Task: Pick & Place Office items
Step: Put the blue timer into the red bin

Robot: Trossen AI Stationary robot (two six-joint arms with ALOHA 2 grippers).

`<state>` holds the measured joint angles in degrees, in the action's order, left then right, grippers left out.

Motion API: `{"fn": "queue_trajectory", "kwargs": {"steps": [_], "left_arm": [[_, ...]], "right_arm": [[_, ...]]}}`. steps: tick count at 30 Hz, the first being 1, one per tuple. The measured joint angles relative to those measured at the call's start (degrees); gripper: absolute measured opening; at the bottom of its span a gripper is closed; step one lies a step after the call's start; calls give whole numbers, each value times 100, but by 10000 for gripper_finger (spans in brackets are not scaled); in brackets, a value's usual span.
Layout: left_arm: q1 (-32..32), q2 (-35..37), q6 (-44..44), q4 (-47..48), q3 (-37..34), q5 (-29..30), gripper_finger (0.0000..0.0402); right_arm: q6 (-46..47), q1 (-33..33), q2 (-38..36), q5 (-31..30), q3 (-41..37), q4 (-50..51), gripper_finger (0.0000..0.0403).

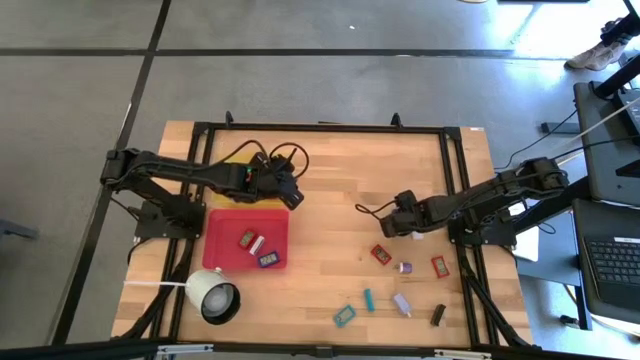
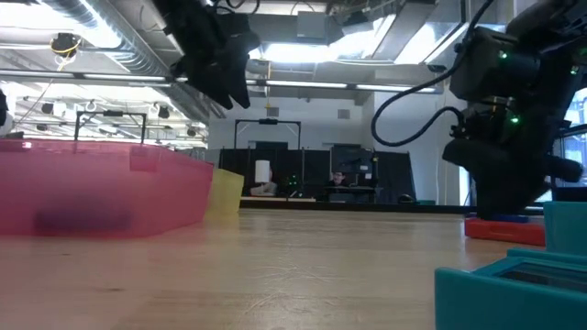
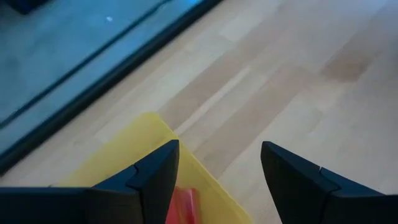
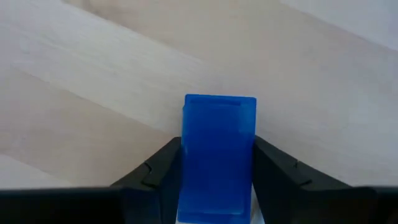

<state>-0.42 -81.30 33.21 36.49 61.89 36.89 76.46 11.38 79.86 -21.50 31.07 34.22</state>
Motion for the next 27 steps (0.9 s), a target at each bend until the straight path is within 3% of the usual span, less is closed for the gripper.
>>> {"fn": "queue_trajectory", "kwargs": {"steps": [3, 7, 10, 15, 18, 21, 27], "left_arm": [[61, 0, -195, -157, 0, 274, 224], [141, 0, -732, -497, 0, 183, 224], [190, -1, -808, -777, 0, -223, 225], [188, -2, 22, -1368, 0, -1222, 224], [190, -2, 386, -1629, 0, -1745, 223], [194, -2, 935, -1755, 0, -1913, 225], [227, -2, 1777, -2088, 0, -1946, 224]], "right_arm": [[-304, -13, -36, -100, -9, -371, 156], [-1161, -5, -120, -94, -9, -1472, 157], [-2221, -7, -151, -92, -7, -2555, 164], [-4739, 38, -152, -159, 120, -3838, 162], [-6241, 175, -154, -622, 433, -3893, 162], [-7204, 283, -148, -1201, 879, -3892, 164], [-7953, 336, -145, -1688, 1850, -3125, 165]]}}
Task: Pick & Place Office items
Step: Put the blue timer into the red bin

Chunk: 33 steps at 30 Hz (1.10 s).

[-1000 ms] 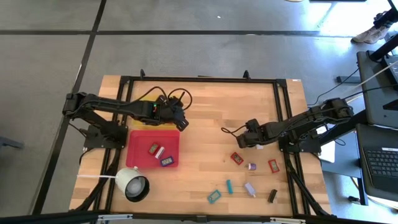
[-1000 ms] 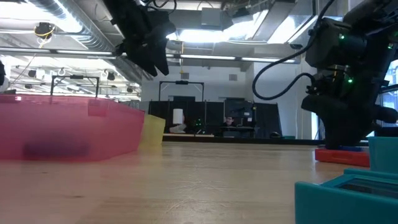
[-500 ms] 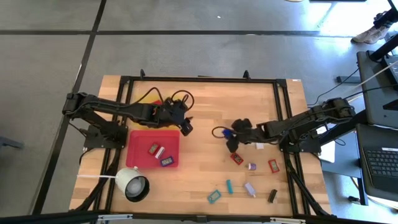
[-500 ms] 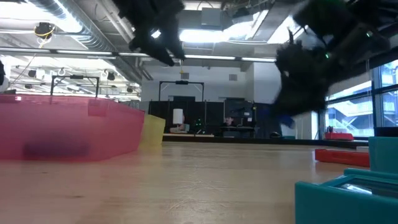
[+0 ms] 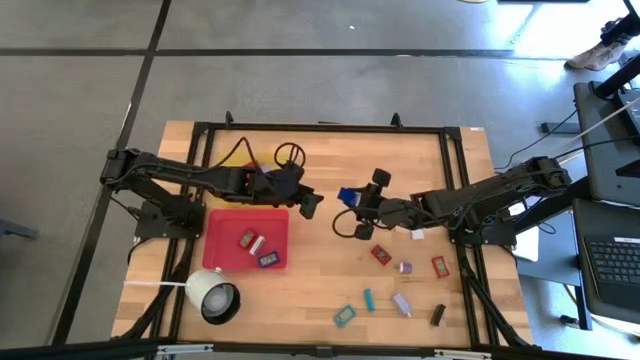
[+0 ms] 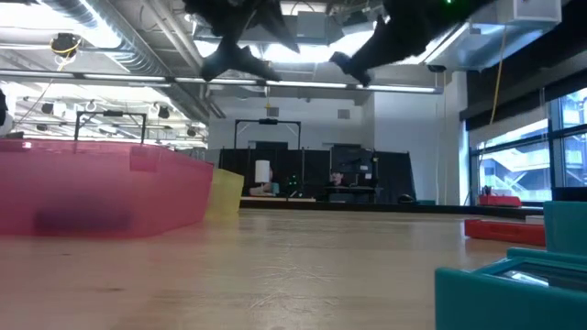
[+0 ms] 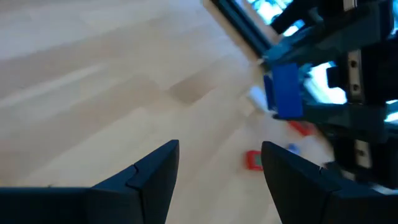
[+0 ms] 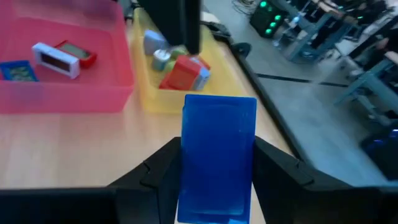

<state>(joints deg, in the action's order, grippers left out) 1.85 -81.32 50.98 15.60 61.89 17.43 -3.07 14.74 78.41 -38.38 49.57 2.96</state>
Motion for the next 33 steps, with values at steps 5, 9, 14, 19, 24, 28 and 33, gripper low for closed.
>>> {"fn": "queue_trajectory", "kwargs": {"steps": [5, 9, 14, 19, 24, 28, 33], "left_arm": [[15, -25, 185, -621, 0, -356, 225], [62, -161, 190, -1241, 0, -419, 224], [75, -443, 189, -1817, -2, -698, 225], [-46, -535, 325, -1877, -9, -496, 224], [-208, -590, 179, -2275, -4, -567, 224], [-340, -634, 95, -2169, -2, -814, 224], [-361, -724, 84, -2197, -3, -852, 223]], "right_arm": [[-58, -4, 0, -169, 407, 562, 166], [-63, -10, 2, -169, 447, 569, 166], [-94, -37, 4, -165, 447, 569, 166], [-125, -33, 25, -104, 447, 563, 167], [-190, -44, 150, -67, 453, 483, 167], [-192, -44, 227, -68, 451, 388, 167], [-211, -44, 234, -109, 451, 306, 167]]}}
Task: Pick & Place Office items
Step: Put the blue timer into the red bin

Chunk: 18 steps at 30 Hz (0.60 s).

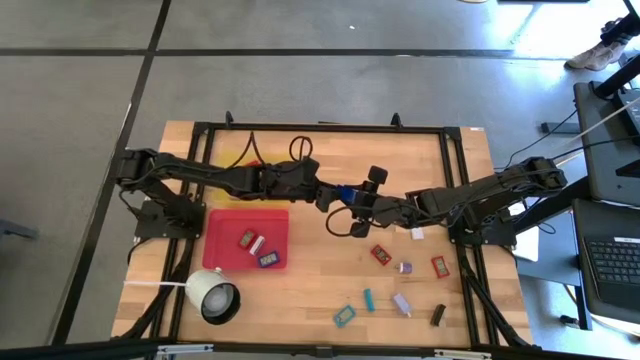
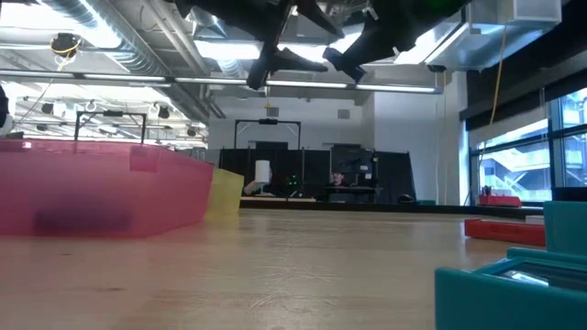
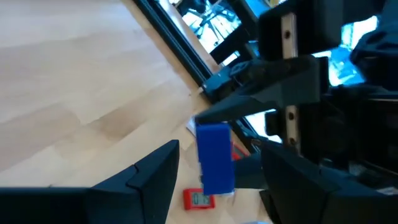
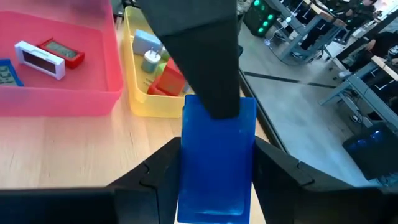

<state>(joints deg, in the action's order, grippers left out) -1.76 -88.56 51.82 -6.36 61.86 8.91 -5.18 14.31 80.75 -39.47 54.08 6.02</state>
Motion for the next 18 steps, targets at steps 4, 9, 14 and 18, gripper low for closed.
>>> {"fn": "queue_trajectory", "kwargs": {"steps": [4, 9, 14, 18], "left_arm": [[4, -64, -9, 38, -4, -37, 219], [0, -54, -173, -14, 1, 26, 192], [4, -54, -273, -76, 1, -3, 146], [4, -54, -408, -118, 1, 18, 106]], "right_arm": [[-1, 0, 0, 4, 18, -9, 167], [-3, 0, 0, 94, 37, -38, 167], [1, -7, 0, 137, 37, -39, 167], [1, -15, 0, 137, 37, -39, 167]]}}
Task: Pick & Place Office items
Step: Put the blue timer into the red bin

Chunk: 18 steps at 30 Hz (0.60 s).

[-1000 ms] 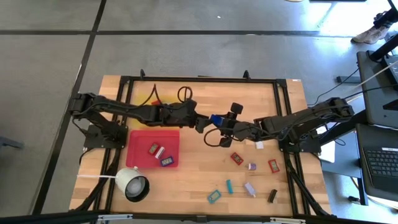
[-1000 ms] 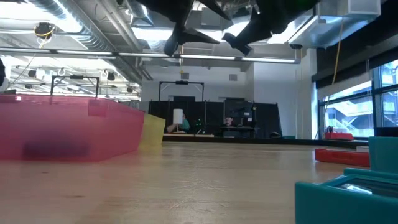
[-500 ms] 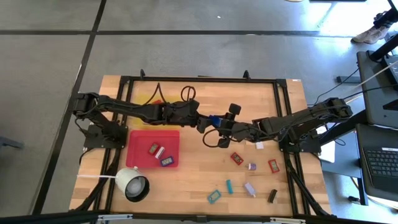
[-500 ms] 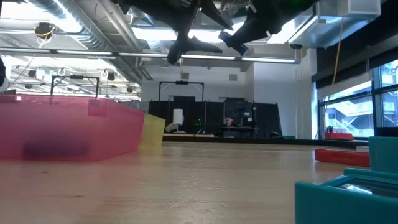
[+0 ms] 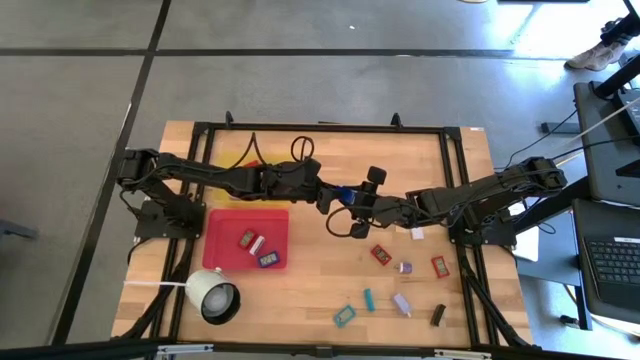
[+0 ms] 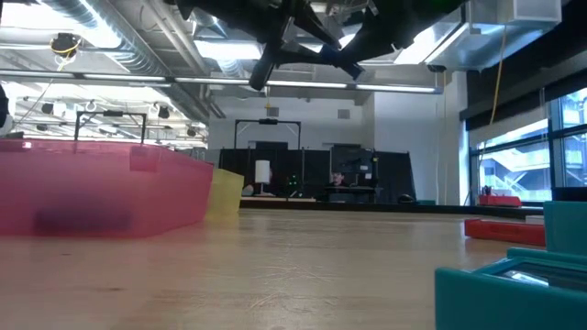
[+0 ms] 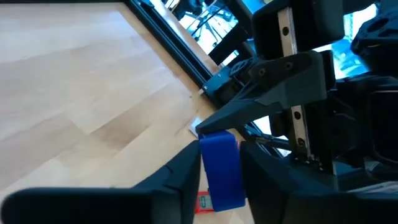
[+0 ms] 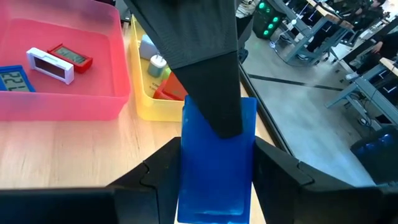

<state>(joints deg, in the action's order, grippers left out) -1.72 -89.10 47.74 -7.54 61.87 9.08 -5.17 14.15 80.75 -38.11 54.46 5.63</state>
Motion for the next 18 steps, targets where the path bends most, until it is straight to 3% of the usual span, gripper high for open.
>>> {"fn": "queue_trajectory", "kwargs": {"steps": [5, 12, 18], "left_arm": [[-7, 2, 43, -32, 0, 5, 70], [-9, 2, 10, -25, 0, 31, 71], [2, 7, -243, 24, 2, -13, 69]], "right_arm": [[-26, -45, 0, -28, 2, 9, 167], [-24, -122, 0, 3, 4, 9, 172], [211, -138, -2, 86, 8, 85, 244]]}}
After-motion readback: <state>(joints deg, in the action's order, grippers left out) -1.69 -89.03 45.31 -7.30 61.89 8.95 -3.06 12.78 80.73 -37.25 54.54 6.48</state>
